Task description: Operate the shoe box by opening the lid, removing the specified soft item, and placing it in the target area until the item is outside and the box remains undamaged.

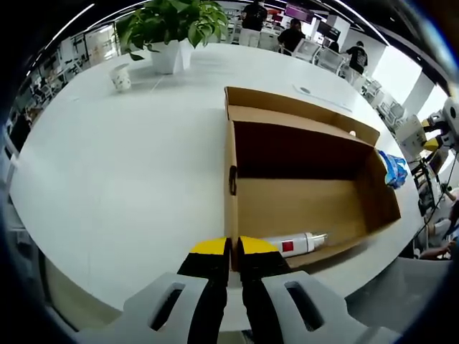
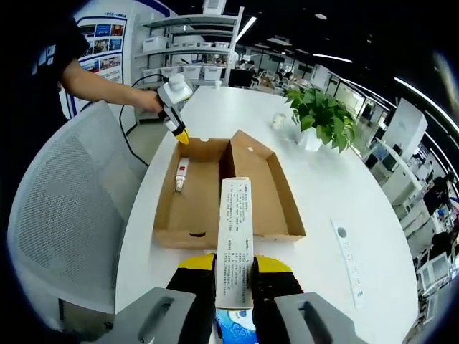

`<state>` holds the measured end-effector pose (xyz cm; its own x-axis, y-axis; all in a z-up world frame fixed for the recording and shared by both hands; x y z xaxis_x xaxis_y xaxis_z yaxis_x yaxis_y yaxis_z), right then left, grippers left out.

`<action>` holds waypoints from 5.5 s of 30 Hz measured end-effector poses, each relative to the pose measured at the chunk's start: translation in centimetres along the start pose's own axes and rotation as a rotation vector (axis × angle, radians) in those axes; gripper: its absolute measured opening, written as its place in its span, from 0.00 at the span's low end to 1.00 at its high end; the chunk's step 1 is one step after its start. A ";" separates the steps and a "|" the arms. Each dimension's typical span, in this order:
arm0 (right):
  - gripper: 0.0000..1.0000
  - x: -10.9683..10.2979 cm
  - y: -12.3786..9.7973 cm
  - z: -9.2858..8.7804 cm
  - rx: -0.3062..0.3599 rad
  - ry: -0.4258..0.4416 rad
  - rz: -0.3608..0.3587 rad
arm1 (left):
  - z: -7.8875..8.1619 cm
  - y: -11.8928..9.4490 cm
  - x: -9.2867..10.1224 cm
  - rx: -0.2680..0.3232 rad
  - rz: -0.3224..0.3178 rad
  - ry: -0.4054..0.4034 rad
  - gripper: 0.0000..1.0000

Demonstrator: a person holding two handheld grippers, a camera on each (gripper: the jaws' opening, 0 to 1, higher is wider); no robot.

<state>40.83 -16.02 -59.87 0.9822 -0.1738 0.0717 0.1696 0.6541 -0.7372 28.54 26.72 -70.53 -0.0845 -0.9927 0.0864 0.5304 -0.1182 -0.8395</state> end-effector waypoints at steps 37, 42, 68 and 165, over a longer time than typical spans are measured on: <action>0.15 8.4 -3.4 -11.4 -0.100 0.041 -0.144 | 0.1 0.1 -0.1 -0.014 0.008 0.016 0.02; 0.15 9.4 -3.3 -13.1 -0.116 0.038 -0.151 | 0.1 0.1 -0.1 -0.018 0.006 0.019 0.02; 0.15 11.2 -1.9 -18.5 -0.246 0.059 -0.134 | 0.2 0.2 -0.2 -0.021 0.004 0.030 0.02; 0.53 5.8 -3.9 -17.5 -0.229 0.367 -0.371 | 4.1 -1.9 2.6 -0.049 -0.176 0.532 0.29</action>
<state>44.43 -32.47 -68.36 0.7605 -0.6328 0.1456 0.4358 0.3313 -0.8369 30.79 24.25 -66.54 -0.5883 -0.8074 -0.0446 0.4312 -0.2666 -0.8620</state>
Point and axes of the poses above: the point that each gripper's makers call its tool centre point, and the gripper's own axes: y roughly forward along the fingers, x roughly to its right, z roughly out of its top, the point moved 9 cm from there along -y, roughly backward along the fingers, and after that the axes turned 7 degrees about y, right-handed, at the moved point
